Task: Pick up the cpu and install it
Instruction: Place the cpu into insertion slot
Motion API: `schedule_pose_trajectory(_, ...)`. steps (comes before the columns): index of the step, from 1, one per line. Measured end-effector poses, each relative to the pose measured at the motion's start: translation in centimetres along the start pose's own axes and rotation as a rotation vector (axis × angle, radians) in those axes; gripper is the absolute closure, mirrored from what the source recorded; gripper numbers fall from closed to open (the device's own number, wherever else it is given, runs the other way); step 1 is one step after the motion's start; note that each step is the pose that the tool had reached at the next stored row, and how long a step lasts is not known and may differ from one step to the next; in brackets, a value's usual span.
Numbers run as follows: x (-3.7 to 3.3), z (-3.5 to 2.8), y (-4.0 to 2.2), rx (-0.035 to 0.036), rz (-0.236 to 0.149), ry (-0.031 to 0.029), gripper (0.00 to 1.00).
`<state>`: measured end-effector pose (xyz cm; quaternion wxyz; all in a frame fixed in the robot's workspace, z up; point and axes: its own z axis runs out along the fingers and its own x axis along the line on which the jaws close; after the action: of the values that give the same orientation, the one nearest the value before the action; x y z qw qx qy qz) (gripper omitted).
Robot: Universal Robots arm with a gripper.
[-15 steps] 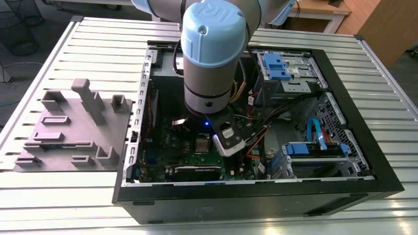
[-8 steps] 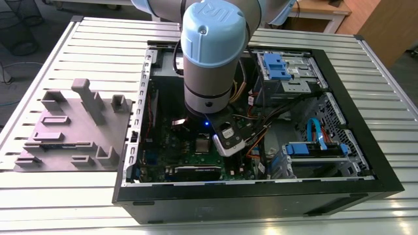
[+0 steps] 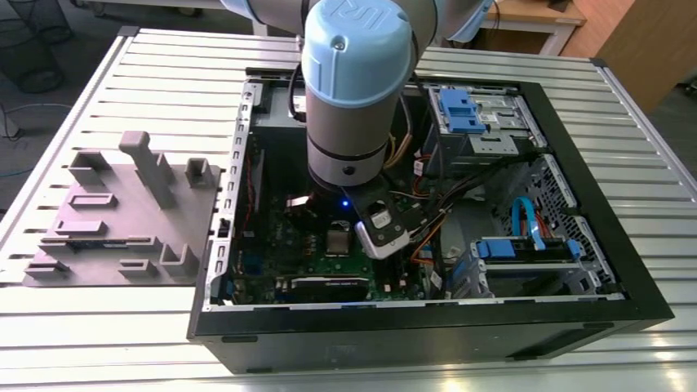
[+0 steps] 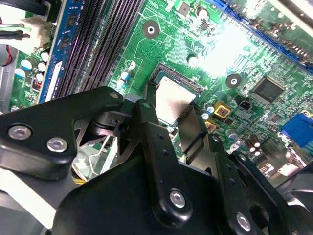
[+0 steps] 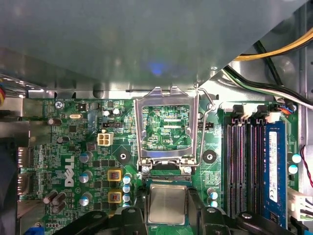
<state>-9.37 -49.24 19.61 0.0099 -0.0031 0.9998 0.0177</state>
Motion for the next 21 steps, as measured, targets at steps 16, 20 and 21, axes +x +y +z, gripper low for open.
schedule_pose_trajectory(16, 0.03, 0.15, -0.01, -0.0015, -0.032, 0.0012, 0.57)
schedule_pose_trajectory(20, 0.04, 0.16, -0.01, -0.0017, -0.032, 0.0011, 0.57)
schedule_pose_trajectory(21, 0.04, 0.16, -0.01, -0.0017, -0.032, 0.0011, 0.57)
